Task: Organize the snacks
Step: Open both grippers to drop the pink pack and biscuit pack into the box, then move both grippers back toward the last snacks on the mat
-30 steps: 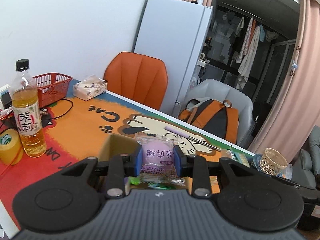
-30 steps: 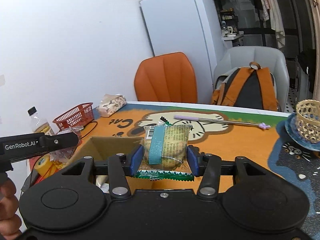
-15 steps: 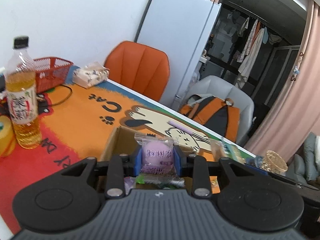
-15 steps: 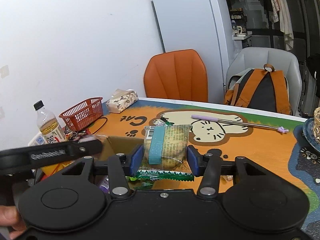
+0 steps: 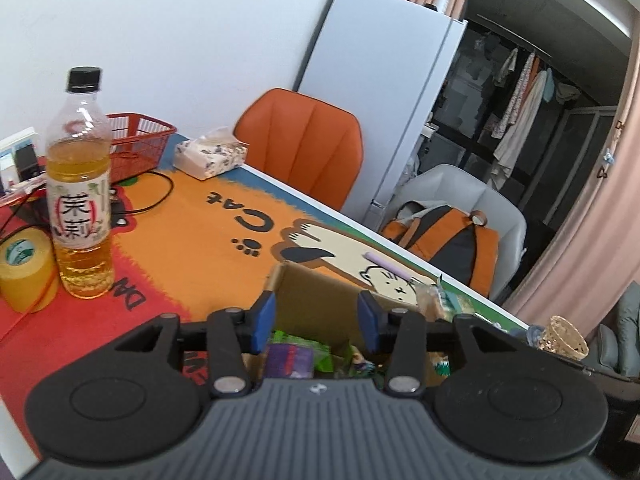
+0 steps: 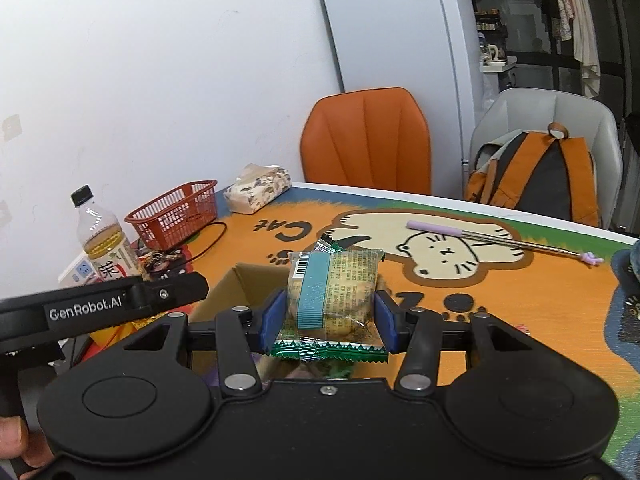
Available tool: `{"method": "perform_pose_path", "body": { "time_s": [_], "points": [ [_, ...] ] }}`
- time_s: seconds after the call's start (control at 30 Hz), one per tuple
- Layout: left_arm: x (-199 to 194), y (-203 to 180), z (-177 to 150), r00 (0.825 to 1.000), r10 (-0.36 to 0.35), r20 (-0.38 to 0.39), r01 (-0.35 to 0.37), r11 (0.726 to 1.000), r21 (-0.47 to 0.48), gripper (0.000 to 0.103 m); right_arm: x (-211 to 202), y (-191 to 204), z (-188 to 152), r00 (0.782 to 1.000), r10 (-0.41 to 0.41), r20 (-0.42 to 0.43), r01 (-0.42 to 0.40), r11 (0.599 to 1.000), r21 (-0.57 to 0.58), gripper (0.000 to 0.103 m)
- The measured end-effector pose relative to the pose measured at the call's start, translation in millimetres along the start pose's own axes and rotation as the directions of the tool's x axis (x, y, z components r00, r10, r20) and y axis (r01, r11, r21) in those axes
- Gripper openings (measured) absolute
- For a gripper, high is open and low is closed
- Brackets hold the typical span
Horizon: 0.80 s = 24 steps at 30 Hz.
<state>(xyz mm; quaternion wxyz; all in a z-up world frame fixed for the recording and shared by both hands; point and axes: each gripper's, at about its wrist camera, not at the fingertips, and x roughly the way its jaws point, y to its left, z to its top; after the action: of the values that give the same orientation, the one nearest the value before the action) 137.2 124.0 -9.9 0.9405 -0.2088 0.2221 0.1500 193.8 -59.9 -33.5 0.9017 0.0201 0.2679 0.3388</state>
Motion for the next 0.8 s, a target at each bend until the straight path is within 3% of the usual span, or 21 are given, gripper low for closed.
{"method": "perform_pose_path", "body": {
  "time_s": [0.1,0.17,0.33,0.57,0.8],
  "points": [
    [-2,8,0,1.0,0.019,-0.001,-0.019,1.0,-0.012,0.045,0,5,1,0.999,0.032,0.022,-0.032,0.999,0.002,0.051],
    [-4,11,0,1.0,0.029,0.0,-0.029,0.999,-0.02,0.047,1,7,1,1.0,0.024,0.018,-0.024,1.0,-0.005,0.059],
    [-5,10,-4,1.0,0.03,-0.007,-0.03,0.999,-0.023,0.051,-5,1,-3,1.0,0.006,0.005,-0.006,1.0,0.01,0.061],
    [-6,-8,-14,1.0,0.017,-0.012,-0.018,1.0,-0.003,0.075,-22,-21,-10,0.999,-0.035,-0.005,0.035,0.999,0.024,0.067],
    [-9,-25,-24,0.999,0.005,-0.033,-0.004,1.0,0.023,0.081,-39,-42,-17,0.999,-0.051,-0.012,0.051,0.998,0.046,0.071]
  ]
}}
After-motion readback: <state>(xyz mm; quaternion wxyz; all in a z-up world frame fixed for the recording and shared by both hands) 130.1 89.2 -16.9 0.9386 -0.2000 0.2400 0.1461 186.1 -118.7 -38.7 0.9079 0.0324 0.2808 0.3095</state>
